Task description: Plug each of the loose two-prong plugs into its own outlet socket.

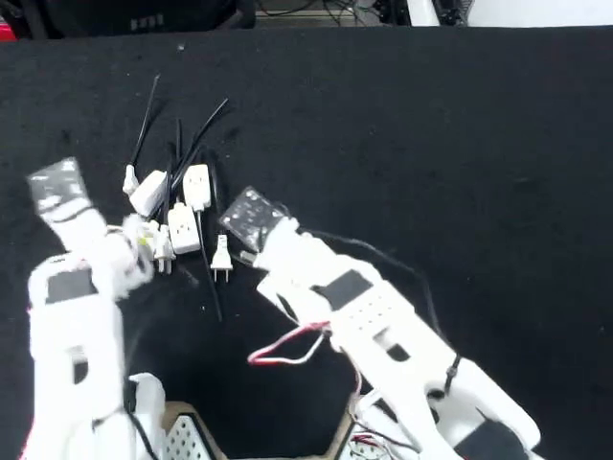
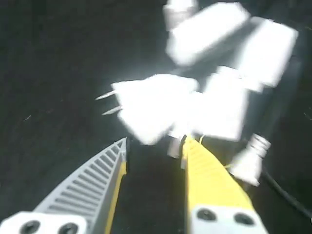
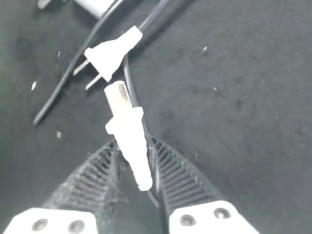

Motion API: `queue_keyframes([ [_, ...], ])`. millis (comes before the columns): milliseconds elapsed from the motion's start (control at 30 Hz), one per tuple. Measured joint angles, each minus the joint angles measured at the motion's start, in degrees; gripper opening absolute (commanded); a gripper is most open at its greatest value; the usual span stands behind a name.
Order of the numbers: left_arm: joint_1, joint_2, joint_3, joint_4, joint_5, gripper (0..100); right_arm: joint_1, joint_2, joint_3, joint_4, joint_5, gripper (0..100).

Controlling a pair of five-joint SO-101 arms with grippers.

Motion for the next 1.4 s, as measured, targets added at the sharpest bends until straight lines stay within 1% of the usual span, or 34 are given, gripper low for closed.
queue_keyframes([
  [67, 3.7, -6.8, 4.2, -1.6, -1.2, 19, 0.0, -1.8, 4.0, -5.5, -2.3, 1.0],
  [167, 6.9, -16.9, 11.4, -3.6, -1.8, 19, -0.4, -4.7, 9.3, -13.1, -4.4, 1.0],
  [300, 11.3, -28.0, 16.1, -3.1, -1.9, 19, -4.4, -6.1, 15.3, -21.6, -4.7, 1.1],
  [367, 13.8, -32.2, 17.1, -1.9, -1.9, 19, -6.2, -6.1, 16.6, -23.6, -4.7, 1.1],
  [567, 20.6, -39.5, 21.3, -1.3, -1.9, 19, -8.4, -6.1, 16.7, -24.6, -5.0, 1.1],
  [833, 25.5, -43.3, 25.4, -1.4, -2.0, 19, -9.0, -6.2, 16.5, -23.3, -5.0, 1.0],
  [933, 25.8, -43.7, 25.4, -1.4, -1.9, 19, -8.9, -6.2, 16.5, -21.3, -5.0, 1.0],
  [1067, 25.7, -43.7, 25.4, -1.4, -2.0, 19, -8.9, -6.9, 16.5, -21.1, -5.0, 1.0],
  [1167, 25.6, -44.2, 25.4, -1.4, -1.9, 19, -8.9, -10.6, 16.5, -20.0, -5.0, 1.0],
  [1267, 25.5, -44.4, 25.3, -1.8, -1.9, 19, -8.6, -16.4, 16.7, -16.4, -5.0, 1.0],
  [1400, 25.5, -44.5, 25.2, -1.8, -1.8, 19, -8.6, -23.7, 19.5, -14.4, -5.0, 1.0],
])
